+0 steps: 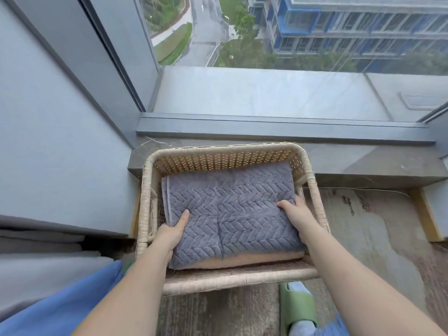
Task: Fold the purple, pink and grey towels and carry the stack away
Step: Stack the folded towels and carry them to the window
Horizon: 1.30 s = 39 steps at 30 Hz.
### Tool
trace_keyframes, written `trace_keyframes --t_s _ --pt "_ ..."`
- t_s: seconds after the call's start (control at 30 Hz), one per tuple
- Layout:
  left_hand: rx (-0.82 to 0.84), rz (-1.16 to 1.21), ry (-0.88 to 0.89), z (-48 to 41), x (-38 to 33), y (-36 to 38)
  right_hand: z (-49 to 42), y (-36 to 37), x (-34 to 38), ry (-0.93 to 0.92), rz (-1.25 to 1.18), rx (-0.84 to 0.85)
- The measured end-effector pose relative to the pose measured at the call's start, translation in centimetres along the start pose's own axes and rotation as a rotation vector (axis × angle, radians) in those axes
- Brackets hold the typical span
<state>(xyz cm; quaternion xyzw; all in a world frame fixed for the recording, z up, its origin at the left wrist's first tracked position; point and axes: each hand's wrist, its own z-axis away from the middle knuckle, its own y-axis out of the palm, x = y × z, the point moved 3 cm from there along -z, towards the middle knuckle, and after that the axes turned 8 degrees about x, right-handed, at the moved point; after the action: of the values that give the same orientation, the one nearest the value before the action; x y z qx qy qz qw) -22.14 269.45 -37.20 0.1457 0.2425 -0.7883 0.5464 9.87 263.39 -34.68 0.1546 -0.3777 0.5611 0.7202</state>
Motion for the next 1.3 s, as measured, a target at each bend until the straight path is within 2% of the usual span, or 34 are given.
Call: trace_keyframes --t_s 0.27,0.6,0.7,0.77,0.8,0.87,0.97,1.03,1.17,1.3 --pt "0.013 -0.003 -0.052 -5.6 2.4 1.3 -5.0 1.5 -4.4 0.131 0.077 0.006" --pt "-0.095 -0.12 0.033 -7.8 3.2 2.4 -6.9 2.2 -6.0 0.155 0.204 0.073" --pt "-0.201 -0.307 0.212 -6.4 1.5 2.6 -6.0 2.5 -5.3 0.026 0.441 0.048" --pt "-0.309 -0.586 0.435 -5.0 -0.6 2.9 -5.2 2.6 -4.2 -0.141 0.722 -0.032" --pt "-0.301 -0.773 0.542 -4.7 -1.6 3.2 -4.9 2.8 -3.5 -0.241 0.849 -0.064" --pt "-0.17 -1.144 0.664 -5.0 -2.8 3.8 -5.0 3.2 -2.6 -0.382 1.058 -0.009" --pt "-0.006 -1.473 0.631 -6.7 -3.2 3.6 -6.1 3.6 -2.4 -0.389 1.281 0.253" --pt "0.044 -1.546 0.569 -7.9 -3.2 3.2 -7.2 3.4 -2.5 -0.361 1.324 0.318" --pt "0.115 -1.564 0.494 -9.8 -2.4 3.0 -8.8 3.4 -3.9 -0.306 1.294 0.295" --pt "0.125 -1.537 0.5 -11.1 -0.9 3.1 -10.0 3.8 -5.7 -0.302 1.312 0.29"
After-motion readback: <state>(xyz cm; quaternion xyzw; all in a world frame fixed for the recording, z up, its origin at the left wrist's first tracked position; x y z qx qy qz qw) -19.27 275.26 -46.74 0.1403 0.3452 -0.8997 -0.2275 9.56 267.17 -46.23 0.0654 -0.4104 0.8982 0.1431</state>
